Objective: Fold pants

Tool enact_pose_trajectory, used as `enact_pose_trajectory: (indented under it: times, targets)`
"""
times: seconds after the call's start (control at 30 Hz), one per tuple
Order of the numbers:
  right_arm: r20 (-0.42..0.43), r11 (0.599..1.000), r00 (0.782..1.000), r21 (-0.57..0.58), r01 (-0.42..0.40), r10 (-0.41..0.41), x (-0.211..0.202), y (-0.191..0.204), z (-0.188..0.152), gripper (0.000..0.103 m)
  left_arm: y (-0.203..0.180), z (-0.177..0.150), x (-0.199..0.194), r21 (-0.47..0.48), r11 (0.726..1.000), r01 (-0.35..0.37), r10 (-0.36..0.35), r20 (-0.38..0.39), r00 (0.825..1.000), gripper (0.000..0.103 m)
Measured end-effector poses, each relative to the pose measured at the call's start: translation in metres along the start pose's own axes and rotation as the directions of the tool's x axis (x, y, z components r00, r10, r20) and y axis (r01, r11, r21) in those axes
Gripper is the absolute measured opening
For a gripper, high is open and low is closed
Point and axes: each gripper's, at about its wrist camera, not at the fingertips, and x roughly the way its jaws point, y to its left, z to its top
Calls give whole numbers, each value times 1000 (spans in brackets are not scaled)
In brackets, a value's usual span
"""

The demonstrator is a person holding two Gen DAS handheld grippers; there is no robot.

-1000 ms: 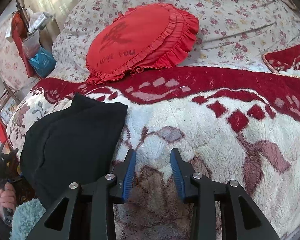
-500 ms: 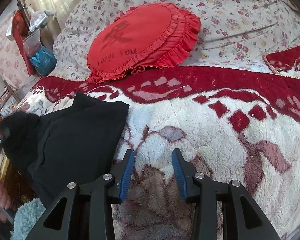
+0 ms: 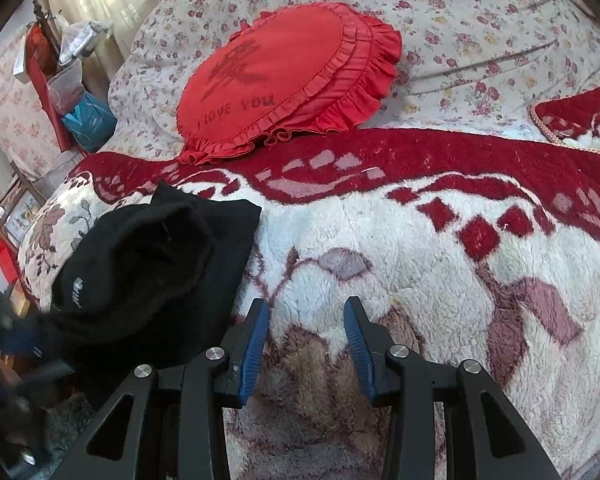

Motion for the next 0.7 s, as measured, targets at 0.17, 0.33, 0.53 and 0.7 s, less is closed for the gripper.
enact_pose_trajectory:
  times: [0.17, 0.33, 0.53, 0.7]
  targets:
    - [-3, 1000, 1000, -10, 8, -8, 0, 1, 0, 38, 4, -3, -15, -140, 983, 121, -124, -12, 992, 29]
    - [21, 1000, 1000, -5, 0, 0, -20, 3, 4, 38, 63, -41, -67, -478, 855, 201, -157, 131, 979, 29]
    - [130, 896, 915, -297, -331, 381, -76, 53, 1, 38, 118, -112, -77, -747, 588, 309, -234, 209, 950, 29]
    - [-39, 812, 895, -405, -421, 445, -52, 92, -15, 36, 112, -125, -33, -788, 541, 294, -298, 148, 943, 25]
